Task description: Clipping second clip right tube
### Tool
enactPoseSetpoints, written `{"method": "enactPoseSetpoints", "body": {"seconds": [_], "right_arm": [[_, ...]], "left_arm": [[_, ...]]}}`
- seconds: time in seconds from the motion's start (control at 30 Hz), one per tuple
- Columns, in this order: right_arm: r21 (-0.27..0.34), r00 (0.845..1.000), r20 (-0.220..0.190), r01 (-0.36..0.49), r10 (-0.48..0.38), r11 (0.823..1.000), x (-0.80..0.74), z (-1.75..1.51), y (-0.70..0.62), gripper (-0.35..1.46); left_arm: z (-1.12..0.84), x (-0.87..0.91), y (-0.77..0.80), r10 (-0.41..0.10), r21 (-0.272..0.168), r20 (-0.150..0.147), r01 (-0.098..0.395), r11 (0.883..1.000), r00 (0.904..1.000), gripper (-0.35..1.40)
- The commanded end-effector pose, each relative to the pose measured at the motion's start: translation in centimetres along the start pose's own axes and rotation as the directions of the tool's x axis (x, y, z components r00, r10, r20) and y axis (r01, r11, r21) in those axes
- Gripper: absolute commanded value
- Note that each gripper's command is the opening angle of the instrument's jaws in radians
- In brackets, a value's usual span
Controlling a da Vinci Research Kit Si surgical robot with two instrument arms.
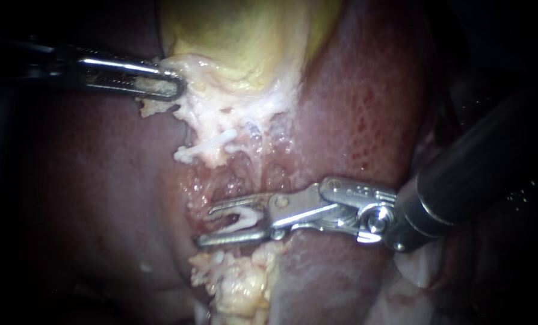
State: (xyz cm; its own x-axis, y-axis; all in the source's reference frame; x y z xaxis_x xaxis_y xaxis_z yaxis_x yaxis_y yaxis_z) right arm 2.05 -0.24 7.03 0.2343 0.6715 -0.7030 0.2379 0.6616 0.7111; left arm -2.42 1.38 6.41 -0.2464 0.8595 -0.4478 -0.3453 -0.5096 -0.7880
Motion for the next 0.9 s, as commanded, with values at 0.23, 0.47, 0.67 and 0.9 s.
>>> {"method": "enactPoseSetpoints", "body": {"seconds": [0.23, 0.47, 0.67, 0.9], "right_arm": [[0.002, 1.0, 0.002, -0.002, 0.002, 1.0, 0.05, -0.01, -0.06, 0.4], [-0.021, 0.999, -0.023, -0.049, 0.049, 0.999, 0.25, -0.07, -0.14, 0.5], [-0.024, 0.998, -0.005, -0.06, 0.06, 0.998, 0.41, -0.26, -0.26, 0.5], [-0.043, 0.997, 0.023, -0.068, 0.069, 0.997, 0.51, -0.5, -0.4, 0.5]], "left_arm": [[-0.01, 0.0, 0.0, 0.0, 0.0, 0.0, 0.0, 1.0, 1.0, -0.35], [-0.01, 0.0, -0.01, 0.001, -0.001, 0.0, -0.001, 1.0, 1.0, -0.35], [-0.02, -0.01, -0.02, 0.001, -0.002, 0.001, -0.001, 1.0, 1.0, -0.35], [-0.04, -0.01, -0.05, 0.002, -0.003, 0.001, -0.002, 1.0, 1.0, -0.35]]}}
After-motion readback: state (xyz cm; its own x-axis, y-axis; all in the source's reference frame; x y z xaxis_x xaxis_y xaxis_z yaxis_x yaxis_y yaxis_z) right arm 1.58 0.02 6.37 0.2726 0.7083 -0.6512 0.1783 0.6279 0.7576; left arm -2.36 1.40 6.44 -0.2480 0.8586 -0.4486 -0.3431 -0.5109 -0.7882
